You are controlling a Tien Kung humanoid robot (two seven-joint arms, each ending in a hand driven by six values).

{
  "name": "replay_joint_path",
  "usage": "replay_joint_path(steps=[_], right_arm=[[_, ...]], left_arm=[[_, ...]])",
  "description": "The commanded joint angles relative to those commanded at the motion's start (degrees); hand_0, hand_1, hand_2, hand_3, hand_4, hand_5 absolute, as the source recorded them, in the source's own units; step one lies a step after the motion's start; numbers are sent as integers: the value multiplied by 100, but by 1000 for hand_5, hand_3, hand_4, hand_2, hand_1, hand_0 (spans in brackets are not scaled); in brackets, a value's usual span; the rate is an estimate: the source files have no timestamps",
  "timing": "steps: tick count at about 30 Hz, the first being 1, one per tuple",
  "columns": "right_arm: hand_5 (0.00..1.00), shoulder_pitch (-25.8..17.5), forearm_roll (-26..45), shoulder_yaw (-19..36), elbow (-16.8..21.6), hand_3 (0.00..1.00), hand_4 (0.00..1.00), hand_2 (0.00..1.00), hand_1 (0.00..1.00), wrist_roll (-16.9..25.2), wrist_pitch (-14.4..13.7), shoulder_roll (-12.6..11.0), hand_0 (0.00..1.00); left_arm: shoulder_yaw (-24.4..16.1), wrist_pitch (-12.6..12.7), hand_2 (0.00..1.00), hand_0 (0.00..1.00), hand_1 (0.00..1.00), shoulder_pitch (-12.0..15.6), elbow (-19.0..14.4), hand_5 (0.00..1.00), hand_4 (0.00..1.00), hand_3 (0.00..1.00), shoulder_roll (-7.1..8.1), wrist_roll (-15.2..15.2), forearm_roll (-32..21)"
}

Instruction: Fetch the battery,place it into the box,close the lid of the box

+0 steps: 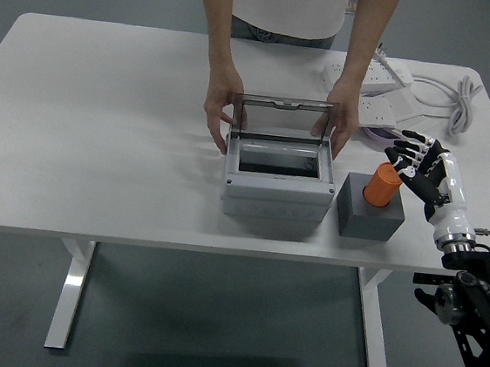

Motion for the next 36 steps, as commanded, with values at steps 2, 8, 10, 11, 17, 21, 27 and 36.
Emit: replay_joint_path(steps=[2,8,10,11,17,21,27,36], right_arm=[[266,6,-5,-45,-15,668,928,595,624,-11,-1,1,658],[262,6,-13,-151,-66,699,922,608,632,-28,-8,8,670],[250,9,-16,-182,-90,723,915,616,648,-34,-8,10,672],[250,10,-17,-196,-103,723,915,616,648,-37,-9,11,672],[243,12,7,-256,-166,736,911,623,650,34,-78,4,669],[243,12,23,-271,-196,736,911,623,650,105,-145,1,669],[225,9,2,-295,-208,725,902,621,648,116,-196,0,651],[200,0,9,-443,-241,717,875,614,637,114,-197,-33,634]], left_arm=[[-5,-2,573,632,698,-4,0,2,500,541,1,2,10],[-12,-8,573,632,698,-9,0,2,500,541,-3,7,24],[-12,-10,573,632,698,-11,-1,2,500,541,-6,7,25],[-12,-11,573,632,698,-13,-1,2,500,541,-7,7,25],[-11,-11,573,632,698,-23,1,2,500,541,-7,3,35],[-1,-11,573,632,698,-33,3,2,500,541,-11,-7,35],[8,-18,573,632,698,-40,6,2,500,541,-16,-18,43],[-3,-31,573,632,698,-52,7,2,500,541,-23,-14,72]])
